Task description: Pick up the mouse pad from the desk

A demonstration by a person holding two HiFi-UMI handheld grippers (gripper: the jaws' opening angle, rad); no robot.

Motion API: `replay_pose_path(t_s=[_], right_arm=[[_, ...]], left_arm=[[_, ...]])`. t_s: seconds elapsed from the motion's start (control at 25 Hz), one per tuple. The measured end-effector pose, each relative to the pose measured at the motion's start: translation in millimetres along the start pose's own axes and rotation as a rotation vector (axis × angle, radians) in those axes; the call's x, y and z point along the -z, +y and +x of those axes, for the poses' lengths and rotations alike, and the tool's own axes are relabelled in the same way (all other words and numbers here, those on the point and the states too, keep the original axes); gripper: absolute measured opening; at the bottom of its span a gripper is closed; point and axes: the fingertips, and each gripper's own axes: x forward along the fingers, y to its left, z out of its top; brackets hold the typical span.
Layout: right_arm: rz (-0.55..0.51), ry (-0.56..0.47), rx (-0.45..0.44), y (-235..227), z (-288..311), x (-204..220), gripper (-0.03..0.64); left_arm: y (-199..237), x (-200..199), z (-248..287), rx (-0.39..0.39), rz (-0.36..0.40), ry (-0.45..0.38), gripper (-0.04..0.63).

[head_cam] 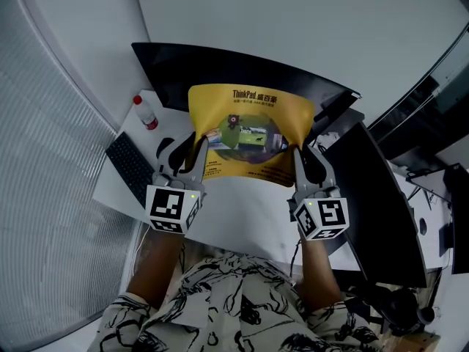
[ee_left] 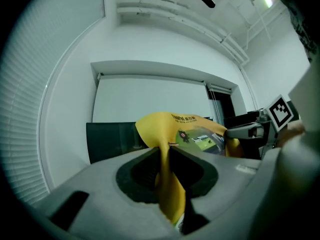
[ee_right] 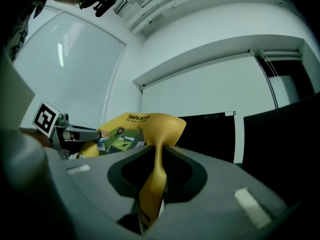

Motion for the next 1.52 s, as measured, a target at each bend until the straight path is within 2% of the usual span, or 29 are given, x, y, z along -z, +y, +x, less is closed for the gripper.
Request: replay_pose_path(t_s=[0.28,0.8,1.52], right_arm=[[-0.015,-0.042,-0.003,1,-5,-28,0.066],[-0.026,-0.045,0.019,0,-4,-31,0.066],[-0.046,-0.078,0.023,2,-7,-37,0.063]], left_arm=[[-2,-29,-5,-0.011,0.038,-0.031,0.078],[-2,-28,-5,-0.014,0.033,-0.024,0.078],[-3,-32,-8,-0.023,0.045,-0.053,0.078]])
